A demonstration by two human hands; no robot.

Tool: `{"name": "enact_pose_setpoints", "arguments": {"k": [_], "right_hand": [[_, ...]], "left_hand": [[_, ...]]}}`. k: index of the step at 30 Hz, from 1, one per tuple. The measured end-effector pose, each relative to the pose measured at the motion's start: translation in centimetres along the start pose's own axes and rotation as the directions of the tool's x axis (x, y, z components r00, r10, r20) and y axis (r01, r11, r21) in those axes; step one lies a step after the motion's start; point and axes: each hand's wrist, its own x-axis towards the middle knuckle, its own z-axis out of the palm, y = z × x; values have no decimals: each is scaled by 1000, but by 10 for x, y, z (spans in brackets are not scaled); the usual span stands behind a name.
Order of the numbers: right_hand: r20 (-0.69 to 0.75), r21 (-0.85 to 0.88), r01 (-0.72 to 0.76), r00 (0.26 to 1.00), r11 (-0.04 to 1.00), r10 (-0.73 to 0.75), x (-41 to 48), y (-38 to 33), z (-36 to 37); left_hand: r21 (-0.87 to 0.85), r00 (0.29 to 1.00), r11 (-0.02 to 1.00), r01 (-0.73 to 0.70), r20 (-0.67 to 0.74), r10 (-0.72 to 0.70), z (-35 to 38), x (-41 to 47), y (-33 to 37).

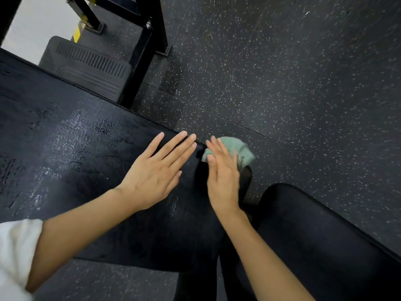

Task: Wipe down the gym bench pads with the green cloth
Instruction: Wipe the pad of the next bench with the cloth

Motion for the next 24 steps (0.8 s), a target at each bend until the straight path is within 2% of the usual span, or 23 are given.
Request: {"name": "enact_pose_setpoints", "arguments": {"k": [5,9,14,20,24], "right_hand": [[108,-170,73,993,983,-55,4,15,-10],[109,-266,-11,993,964,41,6,46,-32],[132,-215,12,991,977,17,-3,63,-48],[26,-172,23,999,985,-19,-10,62,-44],[-40,-86,-49,998,995,46,-9,53,-47]], "left_hand": [[-17,1000,1000,-1,-1,1,-2,1,0],[-22,1000,1000,3,-1,-3,-1,1,0],[-21,1000,1000,9,-4,-9,-1,0,1],[-28,999,999,38,-7,-38,1,0,6],[-38,998,997,66,-10,-67,2,0,9]]}}
